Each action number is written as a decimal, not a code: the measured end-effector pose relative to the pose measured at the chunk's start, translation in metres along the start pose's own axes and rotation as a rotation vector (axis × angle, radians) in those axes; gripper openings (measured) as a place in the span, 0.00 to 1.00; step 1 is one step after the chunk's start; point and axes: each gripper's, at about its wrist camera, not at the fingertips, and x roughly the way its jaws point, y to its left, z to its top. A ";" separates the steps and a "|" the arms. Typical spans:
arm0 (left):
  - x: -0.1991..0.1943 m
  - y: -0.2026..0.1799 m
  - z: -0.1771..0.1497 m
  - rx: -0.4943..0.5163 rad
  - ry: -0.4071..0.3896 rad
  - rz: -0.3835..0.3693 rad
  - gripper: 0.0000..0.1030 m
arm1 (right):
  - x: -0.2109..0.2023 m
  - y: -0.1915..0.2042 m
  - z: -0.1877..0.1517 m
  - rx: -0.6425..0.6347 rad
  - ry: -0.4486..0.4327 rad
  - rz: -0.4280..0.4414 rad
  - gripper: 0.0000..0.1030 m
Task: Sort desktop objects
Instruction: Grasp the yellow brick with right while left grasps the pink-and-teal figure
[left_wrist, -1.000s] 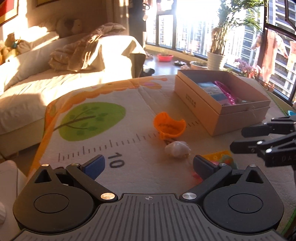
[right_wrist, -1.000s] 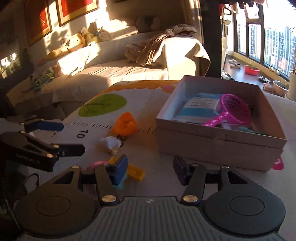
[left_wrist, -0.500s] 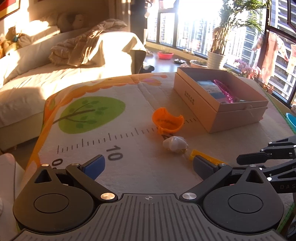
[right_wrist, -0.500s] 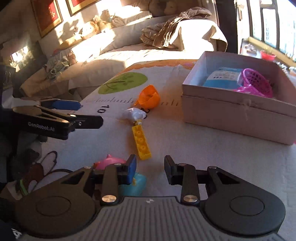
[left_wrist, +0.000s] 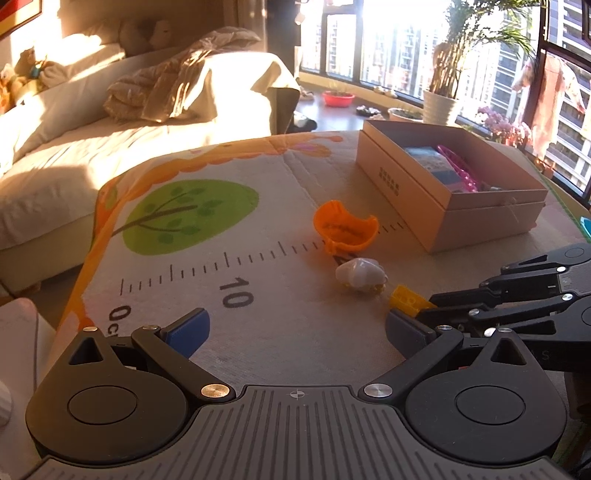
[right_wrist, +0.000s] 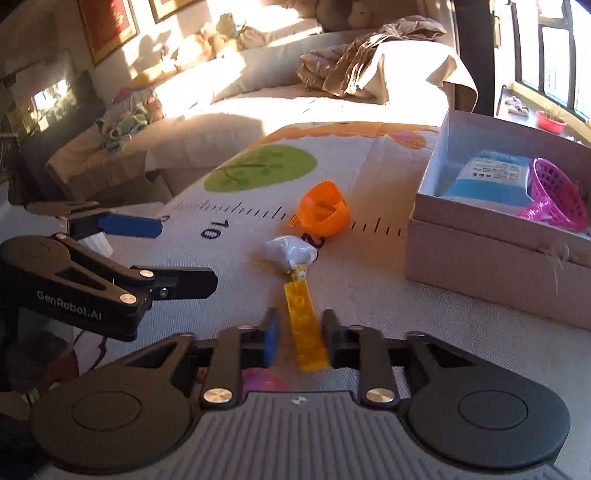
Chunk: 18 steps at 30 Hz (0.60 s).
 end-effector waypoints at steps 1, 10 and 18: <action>0.000 -0.001 0.000 0.005 0.001 -0.004 1.00 | -0.003 -0.003 -0.001 0.009 -0.004 -0.007 0.14; -0.016 -0.031 -0.012 0.100 0.019 -0.274 1.00 | -0.069 -0.057 -0.039 0.154 -0.075 -0.269 0.14; -0.014 -0.098 -0.026 0.241 0.078 -0.393 1.00 | -0.089 -0.073 -0.063 0.207 -0.138 -0.364 0.24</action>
